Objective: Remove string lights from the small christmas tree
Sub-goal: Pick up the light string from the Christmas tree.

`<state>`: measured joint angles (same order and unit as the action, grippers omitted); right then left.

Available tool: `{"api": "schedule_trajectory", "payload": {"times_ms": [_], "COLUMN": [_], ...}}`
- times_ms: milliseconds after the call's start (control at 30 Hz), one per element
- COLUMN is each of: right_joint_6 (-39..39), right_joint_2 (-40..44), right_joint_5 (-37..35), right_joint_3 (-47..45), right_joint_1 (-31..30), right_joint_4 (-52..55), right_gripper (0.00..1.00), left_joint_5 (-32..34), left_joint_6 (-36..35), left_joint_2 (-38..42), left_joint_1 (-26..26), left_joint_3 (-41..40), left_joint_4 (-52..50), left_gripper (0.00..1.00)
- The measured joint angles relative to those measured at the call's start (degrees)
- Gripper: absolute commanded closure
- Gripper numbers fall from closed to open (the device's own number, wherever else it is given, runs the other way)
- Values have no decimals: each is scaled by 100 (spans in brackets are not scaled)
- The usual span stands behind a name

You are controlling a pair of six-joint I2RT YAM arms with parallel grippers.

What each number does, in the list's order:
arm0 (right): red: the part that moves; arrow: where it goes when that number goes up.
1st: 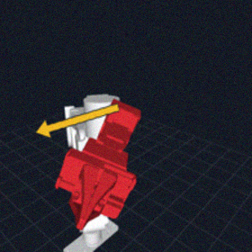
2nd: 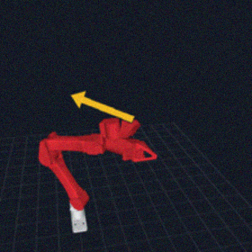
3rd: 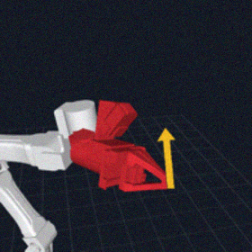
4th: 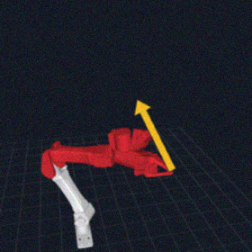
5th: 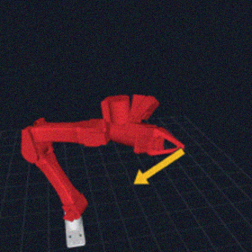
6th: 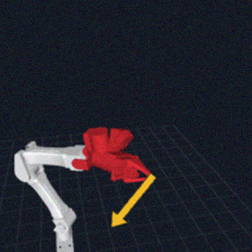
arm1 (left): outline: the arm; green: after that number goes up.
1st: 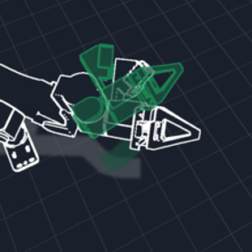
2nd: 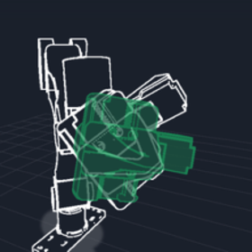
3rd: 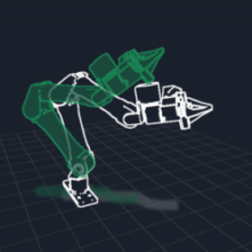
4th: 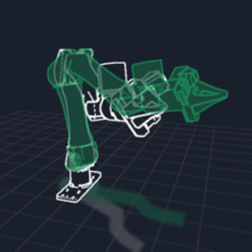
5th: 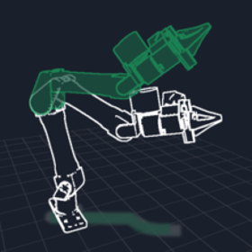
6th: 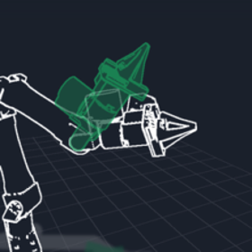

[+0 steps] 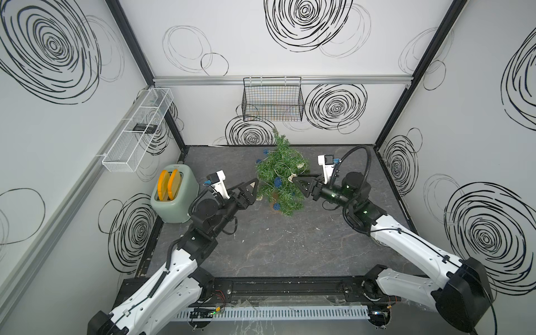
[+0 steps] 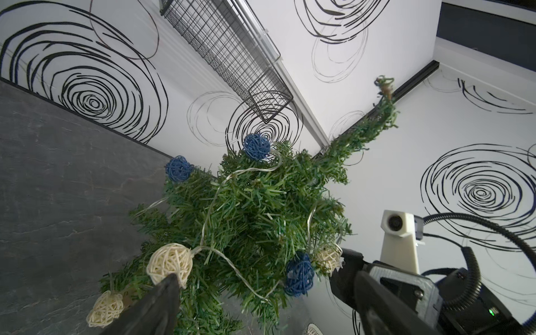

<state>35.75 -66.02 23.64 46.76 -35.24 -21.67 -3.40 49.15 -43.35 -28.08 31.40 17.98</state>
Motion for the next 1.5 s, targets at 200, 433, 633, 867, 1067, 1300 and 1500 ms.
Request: {"api": "schedule_trajectory", "payload": {"times_ms": [200,433,633,867,1067,1300,1500], "right_joint_6": [-59,-192,-413,-778,-1130,-1523,-1821], "right_joint_2": [-199,-118,-55,-105,-367,-431,511], "right_joint_5": [-260,-614,-828,-905,-765,-890,-1628], "right_joint_3": [50,157,595,1397,1766,1790,1596], "right_joint_1": [-120,-260,-535,-907,-1200,-1582,-1652], "right_joint_4": [190,448,833,1204,1591,2260,2719], "right_gripper": [50,70,75,76,76,78,83], "left_joint_5": [-199,-315,-420,-581,-704,-861,-1032], "left_joint_6": [-70,-70,-63,-46,-26,11,92], "left_joint_2": [-44,-55,-118,-170,-181,-179,-181], "left_joint_1": [0,24,50,109,223,468,629], "left_joint_3": [0,0,0,20,24,26,26], "left_joint_4": [-2,9,11,11,9,11,17], "left_gripper": [4,3,4,4,4,4,4]}}
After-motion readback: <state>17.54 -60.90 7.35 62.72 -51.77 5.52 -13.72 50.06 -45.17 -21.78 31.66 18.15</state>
